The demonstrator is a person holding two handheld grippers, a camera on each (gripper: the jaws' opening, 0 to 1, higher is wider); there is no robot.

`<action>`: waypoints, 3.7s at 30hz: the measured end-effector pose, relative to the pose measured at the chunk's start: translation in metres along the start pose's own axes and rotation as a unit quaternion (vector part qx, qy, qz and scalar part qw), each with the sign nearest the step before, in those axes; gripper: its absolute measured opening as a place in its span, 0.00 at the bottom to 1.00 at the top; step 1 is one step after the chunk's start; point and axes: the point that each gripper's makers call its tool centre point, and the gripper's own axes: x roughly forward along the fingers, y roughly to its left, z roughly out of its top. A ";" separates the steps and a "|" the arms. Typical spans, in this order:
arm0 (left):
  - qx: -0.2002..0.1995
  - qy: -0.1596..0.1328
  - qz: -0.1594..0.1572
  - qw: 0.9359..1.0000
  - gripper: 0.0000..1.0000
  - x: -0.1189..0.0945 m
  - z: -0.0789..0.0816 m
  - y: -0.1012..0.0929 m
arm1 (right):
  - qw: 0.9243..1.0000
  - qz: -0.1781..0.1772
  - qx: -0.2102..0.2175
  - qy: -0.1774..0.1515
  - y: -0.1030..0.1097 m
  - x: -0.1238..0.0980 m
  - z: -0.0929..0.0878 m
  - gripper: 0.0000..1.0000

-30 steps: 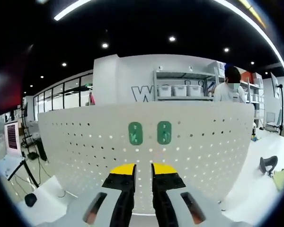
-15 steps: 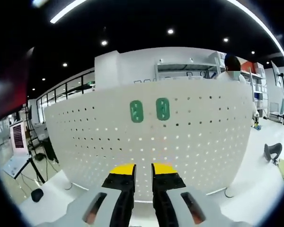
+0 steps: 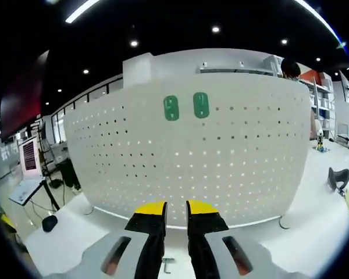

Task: Insert the hook assembly into the mounting plate slot until the hook locks in place.

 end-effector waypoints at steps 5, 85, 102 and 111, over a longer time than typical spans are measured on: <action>-0.002 0.011 0.001 1.000 0.82 0.008 -0.004 -0.002 | 1.000 0.014 0.007 0.011 0.002 -0.010 -0.017 0.13; 0.063 0.192 -0.005 0.979 0.66 0.113 -0.059 0.077 | 0.997 0.063 0.049 0.016 0.003 -0.084 -0.077 0.15; 0.080 0.219 -0.021 0.972 0.63 0.135 -0.071 0.084 | 0.995 0.071 0.058 0.025 0.011 -0.086 -0.084 0.15; 0.083 0.229 -0.022 0.970 0.61 0.145 -0.075 0.093 | 0.995 0.066 0.069 0.031 0.007 -0.089 -0.092 0.15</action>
